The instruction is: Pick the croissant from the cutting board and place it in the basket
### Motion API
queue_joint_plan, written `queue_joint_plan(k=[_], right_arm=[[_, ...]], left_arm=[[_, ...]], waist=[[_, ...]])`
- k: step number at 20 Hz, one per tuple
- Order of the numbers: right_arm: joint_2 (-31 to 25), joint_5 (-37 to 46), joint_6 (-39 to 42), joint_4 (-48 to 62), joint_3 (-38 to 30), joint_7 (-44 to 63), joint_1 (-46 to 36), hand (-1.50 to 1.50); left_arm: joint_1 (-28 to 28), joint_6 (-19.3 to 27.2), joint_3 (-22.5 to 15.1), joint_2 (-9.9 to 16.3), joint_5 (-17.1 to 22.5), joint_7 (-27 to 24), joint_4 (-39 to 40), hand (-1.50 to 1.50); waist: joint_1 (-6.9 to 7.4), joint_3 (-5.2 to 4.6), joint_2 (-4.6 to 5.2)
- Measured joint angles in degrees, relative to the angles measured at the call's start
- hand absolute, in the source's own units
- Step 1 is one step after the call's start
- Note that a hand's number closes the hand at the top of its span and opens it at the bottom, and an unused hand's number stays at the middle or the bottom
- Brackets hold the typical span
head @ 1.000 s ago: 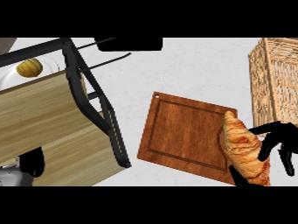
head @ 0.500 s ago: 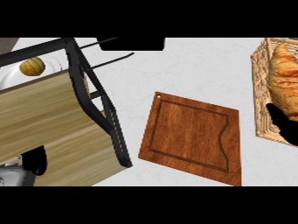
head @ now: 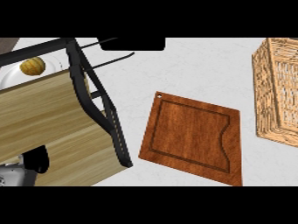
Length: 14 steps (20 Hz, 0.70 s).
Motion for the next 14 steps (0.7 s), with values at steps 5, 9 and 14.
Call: queue_joint_plan(k=[5,9,14], right_arm=[[-5.02,-2.9,-0.58,9.74,-3.07,-5.42,-0.09,1.5],[-7.61,-5.02,-1.53,16.41,-5.14,-12.63,2.56,1.5],[-9.94,-4.84,-7.24,26.23,-6.59,-22.03,3.06,1.5]], left_arm=[[-0.06,-0.53,0.24,-0.14,-0.14,-0.21,0.2,0.0],[0.13,-0.49,0.49,-0.39,-0.54,-1.19,0.32,0.0],[-0.17,-0.16,0.53,-0.85,-1.22,0.37,-0.11,0.0]], waist=[[-0.02,0.1,-0.05],[-0.13,0.16,-0.09],[0.06,0.06,0.02]])
